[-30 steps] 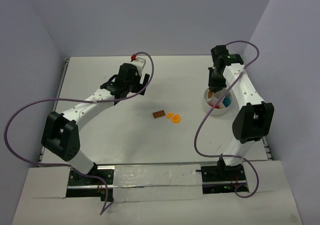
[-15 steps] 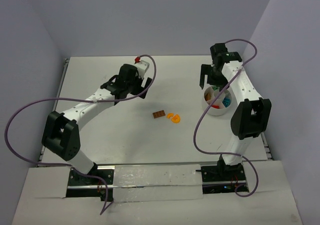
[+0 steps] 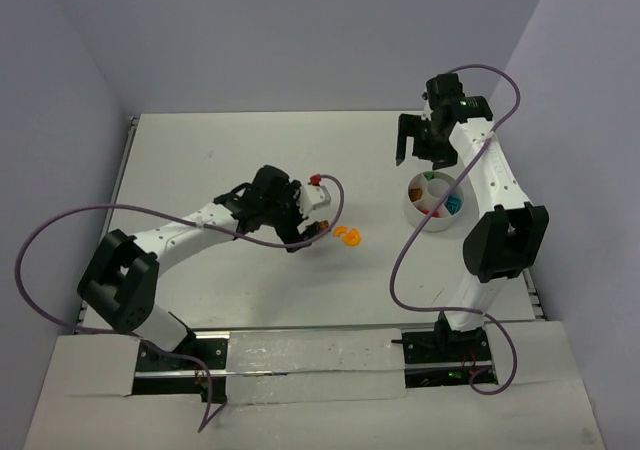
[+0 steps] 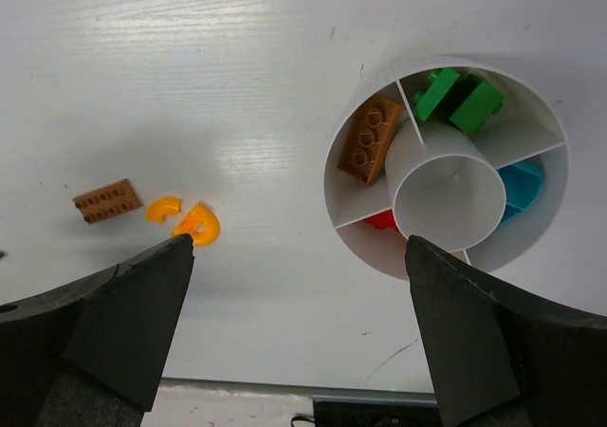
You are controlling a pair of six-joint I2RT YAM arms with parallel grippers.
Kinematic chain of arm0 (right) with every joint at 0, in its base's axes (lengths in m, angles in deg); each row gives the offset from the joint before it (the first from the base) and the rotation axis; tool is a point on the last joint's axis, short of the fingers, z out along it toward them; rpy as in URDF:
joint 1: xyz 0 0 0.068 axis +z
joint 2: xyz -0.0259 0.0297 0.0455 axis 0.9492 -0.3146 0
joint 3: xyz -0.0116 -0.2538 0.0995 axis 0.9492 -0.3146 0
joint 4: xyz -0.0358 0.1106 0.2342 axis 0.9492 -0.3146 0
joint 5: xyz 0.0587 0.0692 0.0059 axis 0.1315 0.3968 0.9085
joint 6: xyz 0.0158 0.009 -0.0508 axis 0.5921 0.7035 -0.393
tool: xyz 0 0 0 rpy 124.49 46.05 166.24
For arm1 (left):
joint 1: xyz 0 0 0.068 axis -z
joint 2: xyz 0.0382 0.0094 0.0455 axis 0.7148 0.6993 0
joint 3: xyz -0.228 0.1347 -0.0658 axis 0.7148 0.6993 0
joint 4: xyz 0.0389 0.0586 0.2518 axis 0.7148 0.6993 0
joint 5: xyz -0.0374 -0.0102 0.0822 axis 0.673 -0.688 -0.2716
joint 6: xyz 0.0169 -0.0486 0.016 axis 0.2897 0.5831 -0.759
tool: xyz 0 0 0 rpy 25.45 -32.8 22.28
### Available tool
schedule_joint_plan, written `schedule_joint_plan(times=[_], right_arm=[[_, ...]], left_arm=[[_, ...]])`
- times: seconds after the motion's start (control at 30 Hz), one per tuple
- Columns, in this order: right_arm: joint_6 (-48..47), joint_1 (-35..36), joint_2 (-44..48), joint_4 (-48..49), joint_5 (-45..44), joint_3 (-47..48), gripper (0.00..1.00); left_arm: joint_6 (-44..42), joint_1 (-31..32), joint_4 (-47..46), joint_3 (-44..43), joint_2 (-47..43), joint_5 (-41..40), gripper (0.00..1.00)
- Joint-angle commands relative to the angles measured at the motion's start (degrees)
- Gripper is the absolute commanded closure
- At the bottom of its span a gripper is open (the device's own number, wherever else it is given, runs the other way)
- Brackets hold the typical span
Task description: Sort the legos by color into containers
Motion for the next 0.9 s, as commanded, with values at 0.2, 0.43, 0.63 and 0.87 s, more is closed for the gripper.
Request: schedule_joint_plan(times=[0.2, 0.43, 0.63, 0.87], right_arm=[[-1.1, -0.4, 4.2, 0.9, -0.1, 1.4, 0.00], [-1.5, -0.3, 5.6, 0.9, 0.0, -0.4, 0.00], [-1.7, -0.4, 5.8, 0.9, 0.9, -1.0, 0.00], [-1.9, -0.4, 5.1, 0.8, 1.6, -0.3, 0.00]], left_arm=[[-2.8, 2.8, -8.0, -3.4, 12.6, 0.5, 0.05], [-4.2, 2.8, -9.0, -4.0, 14.3, -2.1, 0.06], [-5.1, 2.8, -9.8, -3.3, 13.3, -3.1, 0.07], [-6.9, 2.8, -10.0, -6.0, 17.0, -4.0, 0.08]])
